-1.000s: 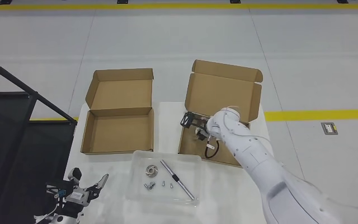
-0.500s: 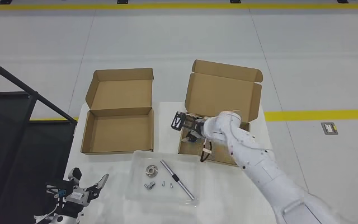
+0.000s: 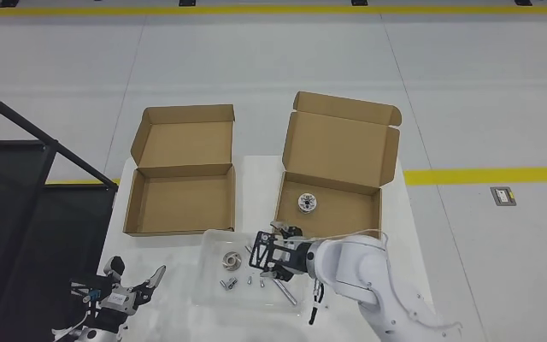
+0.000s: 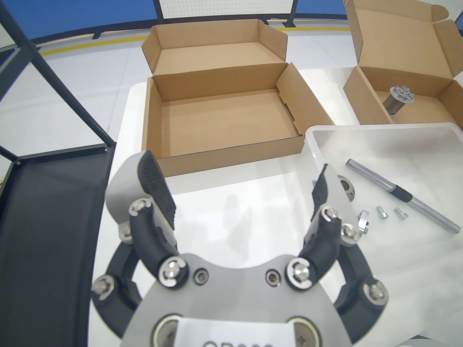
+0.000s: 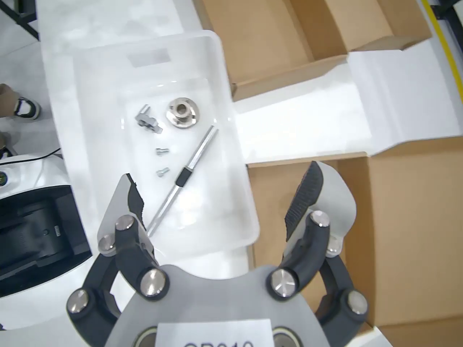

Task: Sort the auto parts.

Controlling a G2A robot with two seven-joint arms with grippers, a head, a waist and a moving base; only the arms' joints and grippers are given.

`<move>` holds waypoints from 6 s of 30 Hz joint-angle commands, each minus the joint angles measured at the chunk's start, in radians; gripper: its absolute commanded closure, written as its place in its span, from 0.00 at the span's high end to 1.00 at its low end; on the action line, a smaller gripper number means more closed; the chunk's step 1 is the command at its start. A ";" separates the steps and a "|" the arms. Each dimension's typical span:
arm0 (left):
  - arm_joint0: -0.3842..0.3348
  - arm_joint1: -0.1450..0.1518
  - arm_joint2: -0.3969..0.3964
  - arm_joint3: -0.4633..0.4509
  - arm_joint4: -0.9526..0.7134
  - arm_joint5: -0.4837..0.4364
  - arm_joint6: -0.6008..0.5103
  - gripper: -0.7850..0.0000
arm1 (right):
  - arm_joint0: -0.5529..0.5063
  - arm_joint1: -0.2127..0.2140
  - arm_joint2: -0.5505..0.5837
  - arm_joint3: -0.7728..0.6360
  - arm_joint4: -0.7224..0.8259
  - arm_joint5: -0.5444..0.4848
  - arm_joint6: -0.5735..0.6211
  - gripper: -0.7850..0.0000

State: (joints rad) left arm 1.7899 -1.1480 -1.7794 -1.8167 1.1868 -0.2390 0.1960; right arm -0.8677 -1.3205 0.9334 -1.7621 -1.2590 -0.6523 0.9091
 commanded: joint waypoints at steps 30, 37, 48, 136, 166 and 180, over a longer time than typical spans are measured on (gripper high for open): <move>0.000 0.000 0.000 0.000 0.000 0.000 0.000 1.00 | 0.007 -0.114 -0.325 0.004 -0.194 0.696 0.232 1.00; 0.000 0.000 0.000 0.000 0.000 0.000 0.000 1.00 | 0.081 -0.177 -0.360 0.199 -0.168 0.846 0.284 1.00; 0.000 0.000 0.000 0.000 0.000 0.000 0.000 1.00 | 0.171 -0.243 -0.366 0.421 -0.076 0.825 0.337 0.47; 0.000 0.000 0.000 0.000 0.000 0.000 0.000 1.00 | 0.141 -0.229 0.134 0.192 -0.396 0.428 0.317 0.00; 0.000 0.000 0.000 0.000 0.000 0.000 0.000 1.00 | 0.412 -0.234 0.232 1.032 -0.304 0.466 0.134 0.05; 0.000 0.000 0.000 0.000 0.000 0.000 0.000 1.00 | 0.423 -0.234 0.239 1.001 -0.260 0.459 0.073 0.47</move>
State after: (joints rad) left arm 1.7899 -1.1480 -1.7794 -1.8167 1.1868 -0.2390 0.1960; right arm -0.4336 -1.5564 1.1688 -0.7287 -1.5210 -0.1896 0.9790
